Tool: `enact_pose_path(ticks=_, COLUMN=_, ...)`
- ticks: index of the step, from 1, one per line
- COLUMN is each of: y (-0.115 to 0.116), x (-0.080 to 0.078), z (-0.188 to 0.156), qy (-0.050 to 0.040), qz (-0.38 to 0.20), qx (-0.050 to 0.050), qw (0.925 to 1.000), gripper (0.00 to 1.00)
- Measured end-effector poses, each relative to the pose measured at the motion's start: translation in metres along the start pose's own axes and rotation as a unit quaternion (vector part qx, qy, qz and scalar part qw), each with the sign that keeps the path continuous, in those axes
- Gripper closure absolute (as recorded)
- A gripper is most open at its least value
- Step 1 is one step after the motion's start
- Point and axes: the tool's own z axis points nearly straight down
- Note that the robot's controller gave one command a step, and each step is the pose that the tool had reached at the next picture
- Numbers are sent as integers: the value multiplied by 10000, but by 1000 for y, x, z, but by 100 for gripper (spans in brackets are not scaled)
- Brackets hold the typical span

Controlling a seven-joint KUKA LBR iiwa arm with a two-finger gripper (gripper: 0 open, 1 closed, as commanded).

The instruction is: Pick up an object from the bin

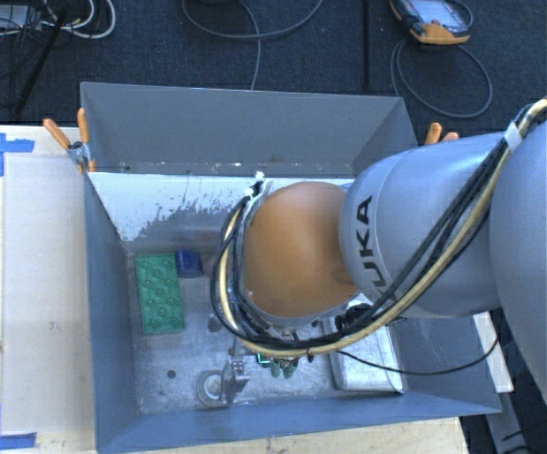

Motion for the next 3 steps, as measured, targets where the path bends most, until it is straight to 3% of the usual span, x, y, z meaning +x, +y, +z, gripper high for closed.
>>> enact_pose_path(ticks=1, y=-10, x=-7, z=85, qy=-87, qz=-716, qx=-17, qw=9974, gripper=0)
enact_pose_path(ticks=2, y=-11, x=-5, z=84, qy=-44, qz=-705, qx=-8, qw=9975, gripper=100)
enact_pose_path(ticks=3, y=-61, x=-27, z=-77, qy=-86, qz=-2131, qx=6, qw=9770, gripper=100)
